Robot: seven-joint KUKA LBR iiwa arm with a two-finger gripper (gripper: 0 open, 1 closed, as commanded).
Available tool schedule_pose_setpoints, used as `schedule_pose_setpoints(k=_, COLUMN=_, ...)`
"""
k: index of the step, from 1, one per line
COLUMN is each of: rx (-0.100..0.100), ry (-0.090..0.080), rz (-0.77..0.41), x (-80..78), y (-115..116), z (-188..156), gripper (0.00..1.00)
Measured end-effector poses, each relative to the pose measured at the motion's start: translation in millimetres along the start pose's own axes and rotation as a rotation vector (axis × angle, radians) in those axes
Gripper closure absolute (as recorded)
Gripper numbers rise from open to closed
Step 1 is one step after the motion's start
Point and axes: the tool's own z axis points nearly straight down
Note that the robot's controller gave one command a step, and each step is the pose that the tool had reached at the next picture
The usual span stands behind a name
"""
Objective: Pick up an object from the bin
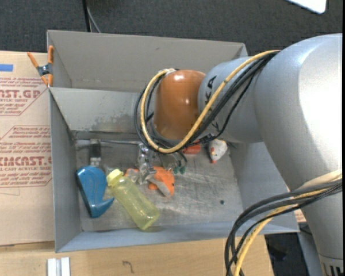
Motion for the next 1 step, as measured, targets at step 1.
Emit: schedule_pose_setpoints(k=1, rx=0.002, ry=0.000, rz=0.000, x=1.4, y=-5.5, z=-136.5, gripper=1.00)
